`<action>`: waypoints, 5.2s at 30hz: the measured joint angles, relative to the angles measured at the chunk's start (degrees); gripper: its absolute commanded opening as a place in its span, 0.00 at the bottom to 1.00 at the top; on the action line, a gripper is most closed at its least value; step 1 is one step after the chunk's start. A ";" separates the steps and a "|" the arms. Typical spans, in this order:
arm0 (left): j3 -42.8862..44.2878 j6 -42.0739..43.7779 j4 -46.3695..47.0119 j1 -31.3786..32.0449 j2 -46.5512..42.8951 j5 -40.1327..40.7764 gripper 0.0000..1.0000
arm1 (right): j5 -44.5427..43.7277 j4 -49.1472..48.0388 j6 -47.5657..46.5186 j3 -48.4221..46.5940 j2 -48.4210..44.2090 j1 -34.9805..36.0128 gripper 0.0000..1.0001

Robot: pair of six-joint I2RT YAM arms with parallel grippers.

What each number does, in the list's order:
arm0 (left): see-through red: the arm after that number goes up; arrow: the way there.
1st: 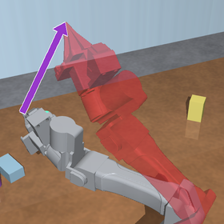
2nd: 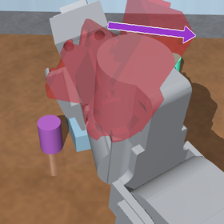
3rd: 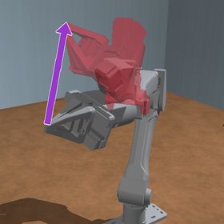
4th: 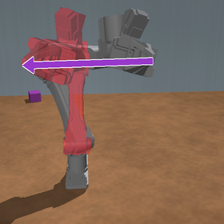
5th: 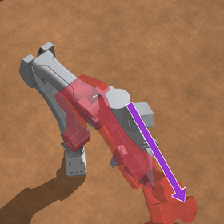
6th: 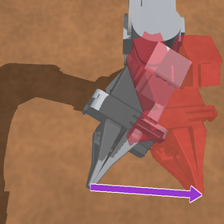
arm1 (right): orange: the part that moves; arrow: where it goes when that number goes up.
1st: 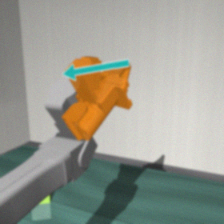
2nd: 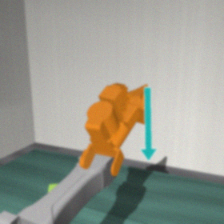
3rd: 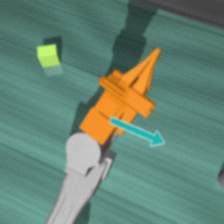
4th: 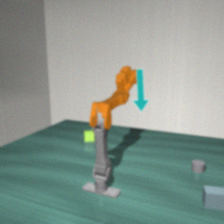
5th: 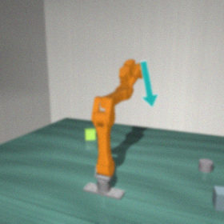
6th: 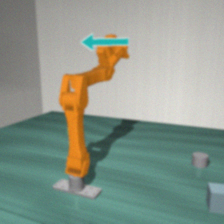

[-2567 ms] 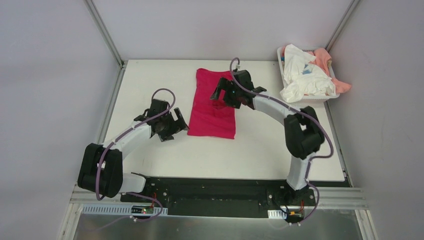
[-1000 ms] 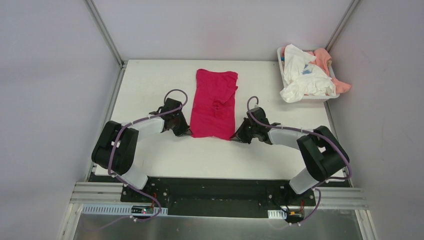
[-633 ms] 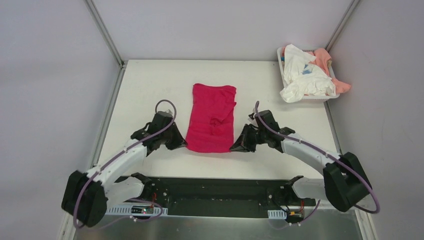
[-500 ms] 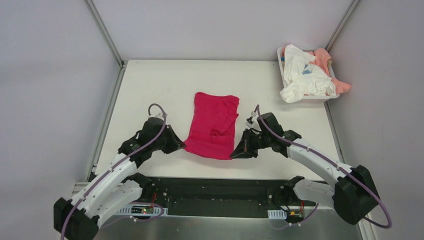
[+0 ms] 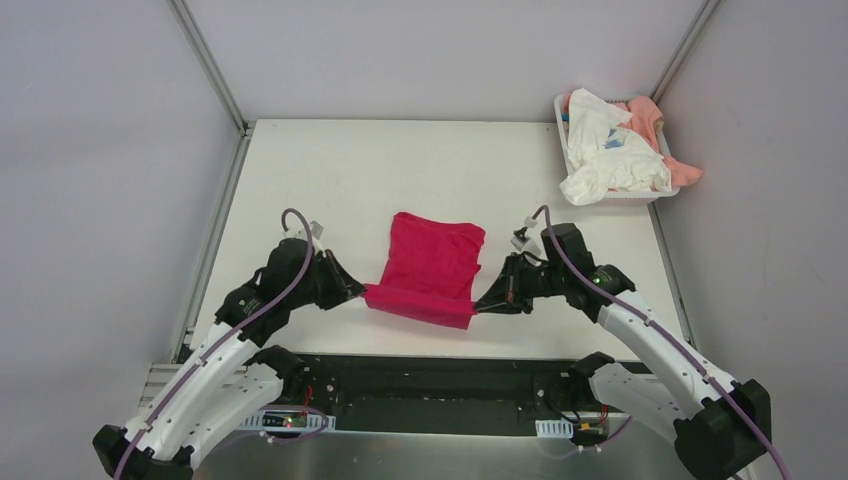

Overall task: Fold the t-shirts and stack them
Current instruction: Fold the long partially folded tshirt into a neat square, then smooth out wrinkles on the folded tshirt, then put the neatly folded tshirt into the corner of the board with the left arm

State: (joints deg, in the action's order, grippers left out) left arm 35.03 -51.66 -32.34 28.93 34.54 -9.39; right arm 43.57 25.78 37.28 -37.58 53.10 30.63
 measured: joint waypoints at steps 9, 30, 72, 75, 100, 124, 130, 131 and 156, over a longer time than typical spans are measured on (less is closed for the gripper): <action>12.11 1.18 2.08 0.02 15.98 7.32 0.00 | -4.52 0.20 -3.02 -7.08 4.22 -6.47 0.00; 33.59 6.54 5.99 -2.58 49.03 12.50 0.00 | -7.50 -6.43 -4.28 -13.09 20.33 -16.15 0.00; 53.22 14.45 7.23 -9.29 75.91 -5.70 0.99 | -12.74 -15.50 -2.49 -21.35 39.10 -20.50 0.99; 53.27 15.19 7.69 -7.19 75.93 -9.88 0.99 | -12.33 -17.03 -1.66 -20.87 38.29 -17.46 0.99; 61.51 14.16 12.79 -7.67 91.25 -9.55 0.99 | -13.09 -23.39 1.31 -34.45 60.96 -15.26 1.00; 34.86 14.78 8.35 -7.61 60.76 6.67 0.96 | -24.11 -16.52 -7.13 -15.08 26.56 -16.46 1.00; 31.89 13.29 7.61 -7.58 62.14 6.64 0.80 | -26.38 -12.31 -6.56 -5.01 16.68 -16.46 1.00; 31.89 13.03 7.72 -7.58 63.17 6.56 0.76 | -26.67 -11.56 -6.56 -4.46 14.99 -16.46 1.00; 45.94 13.75 7.17 -6.47 80.15 7.72 0.00 | -35.10 -8.13 -8.76 -3.52 9.42 -16.46 1.00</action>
State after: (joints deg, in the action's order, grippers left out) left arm 80.97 -37.91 -25.17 22.46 114.69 -1.67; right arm 8.47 17.65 28.51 -41.10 62.52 14.17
